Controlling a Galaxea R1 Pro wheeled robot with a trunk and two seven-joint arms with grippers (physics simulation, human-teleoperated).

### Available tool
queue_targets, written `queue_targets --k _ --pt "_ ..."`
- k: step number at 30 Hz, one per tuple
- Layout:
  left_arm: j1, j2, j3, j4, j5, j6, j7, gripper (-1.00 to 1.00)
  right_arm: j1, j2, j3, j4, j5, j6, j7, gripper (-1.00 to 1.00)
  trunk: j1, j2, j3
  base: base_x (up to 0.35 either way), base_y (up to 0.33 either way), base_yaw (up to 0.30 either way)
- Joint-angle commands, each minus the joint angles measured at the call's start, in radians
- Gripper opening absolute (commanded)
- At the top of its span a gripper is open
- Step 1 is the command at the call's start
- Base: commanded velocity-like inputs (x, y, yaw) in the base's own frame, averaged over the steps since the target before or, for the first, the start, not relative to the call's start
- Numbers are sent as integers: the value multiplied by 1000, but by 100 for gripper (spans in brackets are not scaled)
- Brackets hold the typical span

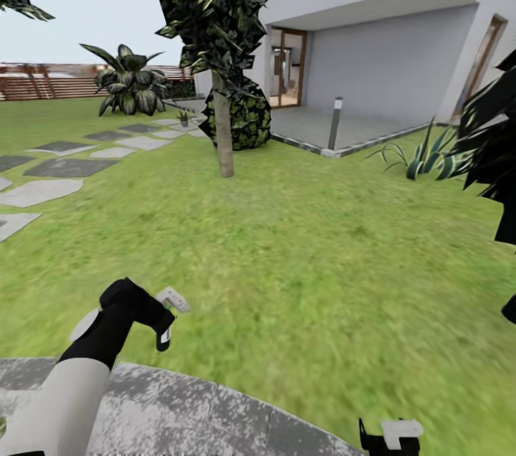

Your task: Pick up the pesticide atomizer in the garden and spray insectifuge to fully cover both potted plants in the garden.

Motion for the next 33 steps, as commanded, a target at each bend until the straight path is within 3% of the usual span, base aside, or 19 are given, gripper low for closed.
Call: queue_targets --k 1,33 --pt "-1 0 1 -1 -6 6 -8 -100 -1 0 -4 1 11 -3 -6 100 0 0 -1 0 0 278" --pt "-1 -3 0 -1 -5 6 -8 -100 -1 0 -4 2 11 -2 -6 100 0 0 -1 0 0 278"
